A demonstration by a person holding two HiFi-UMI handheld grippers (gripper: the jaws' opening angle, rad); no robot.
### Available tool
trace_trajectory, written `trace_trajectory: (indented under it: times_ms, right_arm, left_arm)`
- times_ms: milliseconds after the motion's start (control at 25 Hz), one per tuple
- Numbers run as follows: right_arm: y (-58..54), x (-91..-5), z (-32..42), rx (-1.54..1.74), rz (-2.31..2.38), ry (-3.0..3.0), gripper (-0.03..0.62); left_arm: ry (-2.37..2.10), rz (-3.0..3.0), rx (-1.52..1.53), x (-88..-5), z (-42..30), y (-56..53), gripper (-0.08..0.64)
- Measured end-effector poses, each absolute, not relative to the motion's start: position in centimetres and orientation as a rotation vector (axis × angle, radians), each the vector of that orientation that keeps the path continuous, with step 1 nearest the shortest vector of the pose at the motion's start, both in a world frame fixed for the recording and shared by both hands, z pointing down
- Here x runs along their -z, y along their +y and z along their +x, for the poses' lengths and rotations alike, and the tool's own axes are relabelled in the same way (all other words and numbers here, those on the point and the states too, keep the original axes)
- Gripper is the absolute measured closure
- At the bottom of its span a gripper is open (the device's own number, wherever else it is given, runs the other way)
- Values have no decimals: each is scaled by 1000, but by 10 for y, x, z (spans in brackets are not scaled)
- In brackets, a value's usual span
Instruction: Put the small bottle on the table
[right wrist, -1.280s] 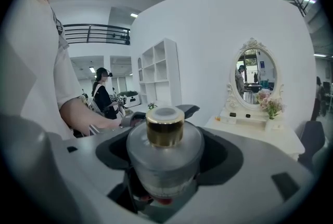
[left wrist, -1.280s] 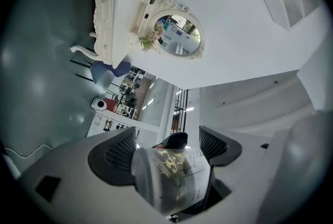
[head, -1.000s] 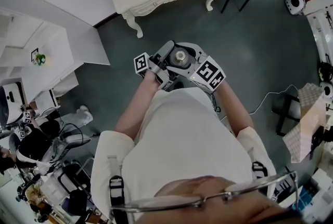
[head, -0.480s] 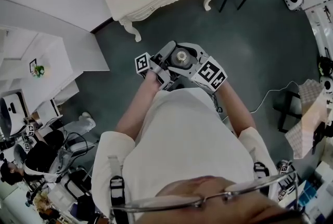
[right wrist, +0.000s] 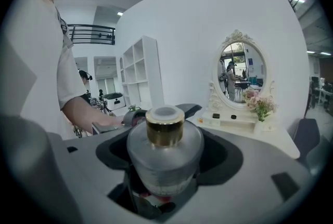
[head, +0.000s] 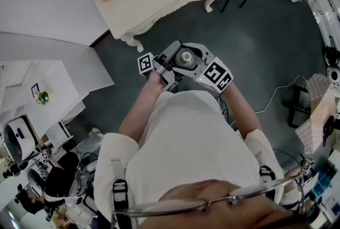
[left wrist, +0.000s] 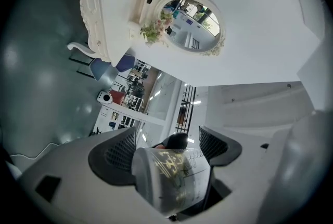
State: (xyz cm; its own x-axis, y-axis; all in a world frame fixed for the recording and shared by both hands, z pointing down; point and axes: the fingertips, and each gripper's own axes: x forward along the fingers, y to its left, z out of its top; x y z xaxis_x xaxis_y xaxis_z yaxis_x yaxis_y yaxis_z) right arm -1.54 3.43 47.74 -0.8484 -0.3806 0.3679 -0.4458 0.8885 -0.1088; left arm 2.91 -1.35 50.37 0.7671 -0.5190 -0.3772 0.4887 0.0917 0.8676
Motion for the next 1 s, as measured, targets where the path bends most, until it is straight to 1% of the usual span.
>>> trace_trajectory:
  times_ms: [440, 1000]
  right_arm:
    - [-59, -477, -48, -287, 756, -2682, 244]
    - [-109, -488, -60, -326, 803, -2632, 245]
  left_arm:
    - [34, 1274, 662, -503, 1, -102, 187]
    - [64, 1253, 613, -513, -9, -150, 187]
